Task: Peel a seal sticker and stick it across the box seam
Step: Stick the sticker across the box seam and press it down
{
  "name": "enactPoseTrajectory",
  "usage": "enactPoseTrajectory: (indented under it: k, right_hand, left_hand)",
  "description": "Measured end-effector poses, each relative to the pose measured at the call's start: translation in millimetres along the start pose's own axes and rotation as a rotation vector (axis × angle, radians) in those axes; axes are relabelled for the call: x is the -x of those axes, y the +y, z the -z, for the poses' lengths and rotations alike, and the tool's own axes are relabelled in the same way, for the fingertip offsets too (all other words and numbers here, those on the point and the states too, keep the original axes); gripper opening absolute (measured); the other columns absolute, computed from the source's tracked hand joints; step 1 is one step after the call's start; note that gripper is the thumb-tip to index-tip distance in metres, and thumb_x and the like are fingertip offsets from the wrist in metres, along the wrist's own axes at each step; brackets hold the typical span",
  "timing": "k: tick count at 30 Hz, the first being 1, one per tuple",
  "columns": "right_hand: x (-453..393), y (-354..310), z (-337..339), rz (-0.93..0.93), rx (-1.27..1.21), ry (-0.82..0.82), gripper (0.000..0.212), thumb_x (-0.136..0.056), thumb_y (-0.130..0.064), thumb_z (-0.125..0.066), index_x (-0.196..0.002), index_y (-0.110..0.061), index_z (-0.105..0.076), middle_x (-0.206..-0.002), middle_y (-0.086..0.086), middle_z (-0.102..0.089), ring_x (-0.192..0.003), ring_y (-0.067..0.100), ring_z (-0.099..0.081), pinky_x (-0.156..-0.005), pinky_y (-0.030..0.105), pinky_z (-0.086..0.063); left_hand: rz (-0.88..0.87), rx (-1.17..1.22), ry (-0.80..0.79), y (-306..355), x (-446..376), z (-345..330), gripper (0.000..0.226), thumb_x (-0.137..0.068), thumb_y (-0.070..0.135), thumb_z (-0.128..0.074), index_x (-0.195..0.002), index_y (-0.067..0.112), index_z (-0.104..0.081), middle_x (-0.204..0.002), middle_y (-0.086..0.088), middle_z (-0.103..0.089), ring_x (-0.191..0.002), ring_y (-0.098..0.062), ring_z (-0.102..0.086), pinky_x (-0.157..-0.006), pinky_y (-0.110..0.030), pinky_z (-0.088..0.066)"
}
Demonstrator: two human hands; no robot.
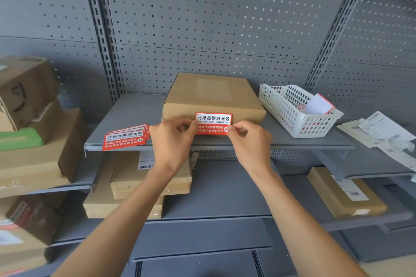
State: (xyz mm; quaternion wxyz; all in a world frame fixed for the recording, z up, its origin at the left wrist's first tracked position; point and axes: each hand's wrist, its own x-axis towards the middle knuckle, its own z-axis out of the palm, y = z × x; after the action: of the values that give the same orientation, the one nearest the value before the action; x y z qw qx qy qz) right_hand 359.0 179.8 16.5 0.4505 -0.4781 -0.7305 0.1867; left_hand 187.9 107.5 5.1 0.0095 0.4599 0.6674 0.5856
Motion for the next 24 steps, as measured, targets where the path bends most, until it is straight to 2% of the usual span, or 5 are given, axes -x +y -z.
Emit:
enactPoseTrajectory:
  k: [2, 6, 13, 24]
  right_hand:
    - [-1, -1, 0, 0.010, 0.042, 0.001, 0.017, -0.089, -0.031, -0.066, -0.075, -0.023, -0.072, -0.070, -0.014, -0.070, -0.074, 0.009, -0.065, -0.088, 0.046, -0.047]
    - [1, -5, -2, 0.059, 0.149, 0.020, 0.018, -0.092, -0.028, -0.065, -0.076, -0.022, -0.072, -0.072, -0.012, -0.068, -0.080, 0.015, -0.062, -0.077, 0.036, -0.029]
    - [-1, -11, -1, 0.055, 0.193, 0.017, 0.019, -0.091, -0.028, -0.064, -0.075, -0.022, -0.072, -0.068, -0.014, -0.061, -0.076, 0.017, -0.061, -0.075, 0.036, -0.029]
    - [-4, -7, -3, 0.094, 0.268, 0.035, 0.023, -0.090, -0.030, -0.065, -0.068, -0.022, -0.066, -0.068, -0.009, -0.069, -0.075, 0.018, -0.060, -0.073, 0.036, -0.027]
  left_hand:
    - [0.000, -0.004, 0.003, -2, 0, -1, 0.016, -0.090, 0.048, -0.066, -0.078, 0.041, -0.072, -0.069, 0.014, -0.072, -0.067, -0.008, -0.068, -0.080, -0.049, -0.058]
    - [0.012, -0.008, 0.017, -1, -3, -2, 0.018, -0.092, 0.037, -0.073, -0.085, 0.024, -0.081, -0.067, 0.009, -0.072, -0.064, -0.010, -0.068, -0.070, -0.040, -0.059]
    - [0.028, -0.001, 0.024, -1, -5, 0, 0.015, -0.092, 0.032, -0.074, -0.084, 0.021, -0.081, -0.068, 0.007, -0.072, -0.065, -0.013, -0.067, -0.069, -0.039, -0.058]
    - [0.013, -0.037, 0.037, 3, -6, -2, 0.017, -0.092, 0.035, -0.073, -0.083, 0.022, -0.080, -0.064, 0.009, -0.070, -0.061, -0.011, -0.065, -0.067, -0.037, -0.058]
